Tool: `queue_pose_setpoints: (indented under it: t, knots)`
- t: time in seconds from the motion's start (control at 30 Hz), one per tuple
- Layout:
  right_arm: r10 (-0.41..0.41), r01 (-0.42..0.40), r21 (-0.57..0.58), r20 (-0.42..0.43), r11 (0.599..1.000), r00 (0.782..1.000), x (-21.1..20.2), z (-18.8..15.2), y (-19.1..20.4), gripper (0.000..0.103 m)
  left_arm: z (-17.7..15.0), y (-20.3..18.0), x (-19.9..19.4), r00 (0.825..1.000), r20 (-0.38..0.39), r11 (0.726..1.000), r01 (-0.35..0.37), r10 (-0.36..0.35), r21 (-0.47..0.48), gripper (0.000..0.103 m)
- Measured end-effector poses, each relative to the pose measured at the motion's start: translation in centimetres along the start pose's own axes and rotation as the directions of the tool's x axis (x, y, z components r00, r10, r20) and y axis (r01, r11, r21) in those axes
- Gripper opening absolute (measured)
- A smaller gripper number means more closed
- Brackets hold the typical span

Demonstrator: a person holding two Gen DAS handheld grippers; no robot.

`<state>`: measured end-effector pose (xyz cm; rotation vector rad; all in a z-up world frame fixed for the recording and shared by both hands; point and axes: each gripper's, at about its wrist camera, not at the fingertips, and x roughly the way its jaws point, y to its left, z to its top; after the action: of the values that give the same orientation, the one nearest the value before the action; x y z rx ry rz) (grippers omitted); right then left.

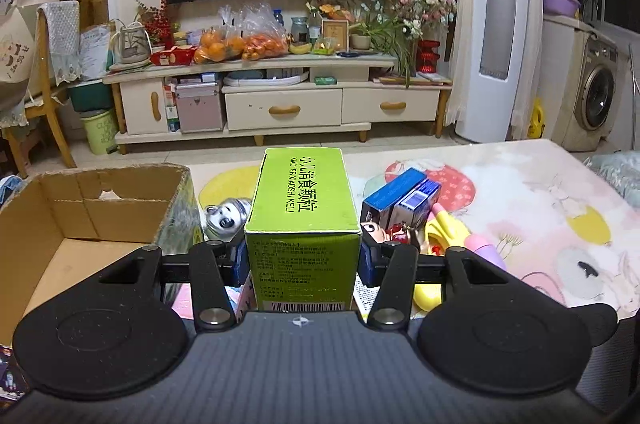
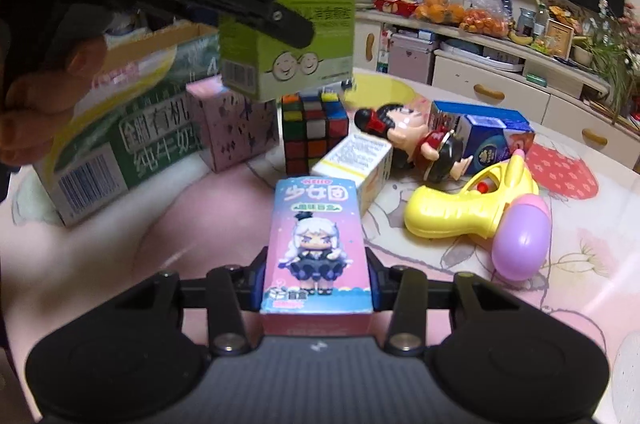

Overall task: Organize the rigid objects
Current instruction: 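Carry the green box into the cardboard box and release it with the left gripper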

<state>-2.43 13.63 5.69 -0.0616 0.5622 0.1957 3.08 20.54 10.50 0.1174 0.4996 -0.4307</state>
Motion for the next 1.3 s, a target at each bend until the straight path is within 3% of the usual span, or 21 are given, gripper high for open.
queue_pose_setpoints:
  t: [0.3,0.57,0.9,1.3]
  knots:
    - [-0.080,0.073,0.128,0.056,0.989,0.995,-1.7,1.7,0.7,0.043,1.0,2.5,-3.6,0.999,0.040,0.999,-0.023,0.025,-0.044,0.061]
    - [-0.122,0.100,0.183,0.116,0.978,0.986,-2.3,4.3,2.9,0.043,1.7,6.0,-6.5,0.993,0.056,0.992,-0.095,0.100,-0.079,0.061]
    - [-0.090,0.052,0.197,0.190,0.979,0.978,-1.6,8.8,7.3,0.043,1.6,10.8,-8.5,0.971,0.041,0.965,-0.227,0.234,-0.132,0.061]
    - [-0.030,0.005,0.118,0.208,0.993,0.978,1.5,13.2,12.2,0.043,1.4,14.6,-7.5,0.942,-0.051,0.925,-0.334,0.330,-0.183,0.061]
